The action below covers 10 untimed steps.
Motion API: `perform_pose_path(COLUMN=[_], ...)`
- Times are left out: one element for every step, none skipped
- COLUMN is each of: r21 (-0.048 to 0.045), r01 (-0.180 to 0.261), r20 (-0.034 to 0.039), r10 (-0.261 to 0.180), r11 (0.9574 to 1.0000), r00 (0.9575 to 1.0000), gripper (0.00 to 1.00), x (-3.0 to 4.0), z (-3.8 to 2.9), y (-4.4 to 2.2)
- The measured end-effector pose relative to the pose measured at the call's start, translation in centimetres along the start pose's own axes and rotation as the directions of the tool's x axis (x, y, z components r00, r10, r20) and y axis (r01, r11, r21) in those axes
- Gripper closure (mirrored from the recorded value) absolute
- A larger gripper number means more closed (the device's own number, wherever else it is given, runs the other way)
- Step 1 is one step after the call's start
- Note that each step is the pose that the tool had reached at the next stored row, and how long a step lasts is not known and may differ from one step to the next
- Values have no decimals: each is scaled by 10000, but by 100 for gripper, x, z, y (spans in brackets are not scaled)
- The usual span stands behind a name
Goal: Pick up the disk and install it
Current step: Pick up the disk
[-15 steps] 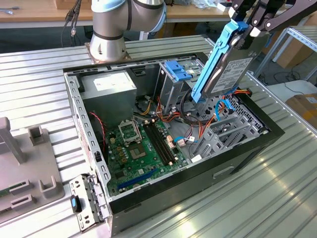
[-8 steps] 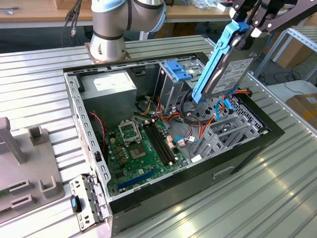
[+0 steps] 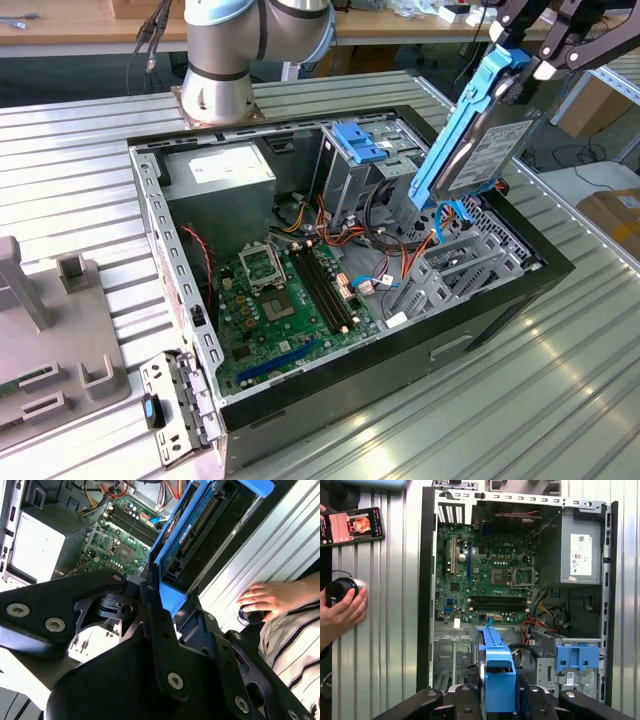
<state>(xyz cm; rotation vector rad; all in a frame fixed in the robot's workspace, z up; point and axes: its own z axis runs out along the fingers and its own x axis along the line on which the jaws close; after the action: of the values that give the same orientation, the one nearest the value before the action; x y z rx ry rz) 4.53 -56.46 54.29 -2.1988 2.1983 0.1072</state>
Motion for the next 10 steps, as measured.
perform_pose_path(r21=[0,0,0,0,0,0,0,0,2,7], r01=[0,1,0,0,0,0,0,-1,-2,-1], r20=[1,1,1,1,1,0,1,3,0,1], r10=[0,-1,0,0,0,0,0,1,2,1], r11=[10000,10000,10000,10000,10000,10000,10000,10000,10000,10000], r00=[10000,10000,10000,10000,10000,10000,10000,10000,10000,10000], gripper=[64,64,64,64,64,64,64,64,64,64], x=[0,3,11,31,70,127,181,215,230,250], z=[-1,-1,-2,-3,-3,-3,5,20,29,44], y=[-75,-109,-138,-175,-216,-240,-250,-253,-253,-254])
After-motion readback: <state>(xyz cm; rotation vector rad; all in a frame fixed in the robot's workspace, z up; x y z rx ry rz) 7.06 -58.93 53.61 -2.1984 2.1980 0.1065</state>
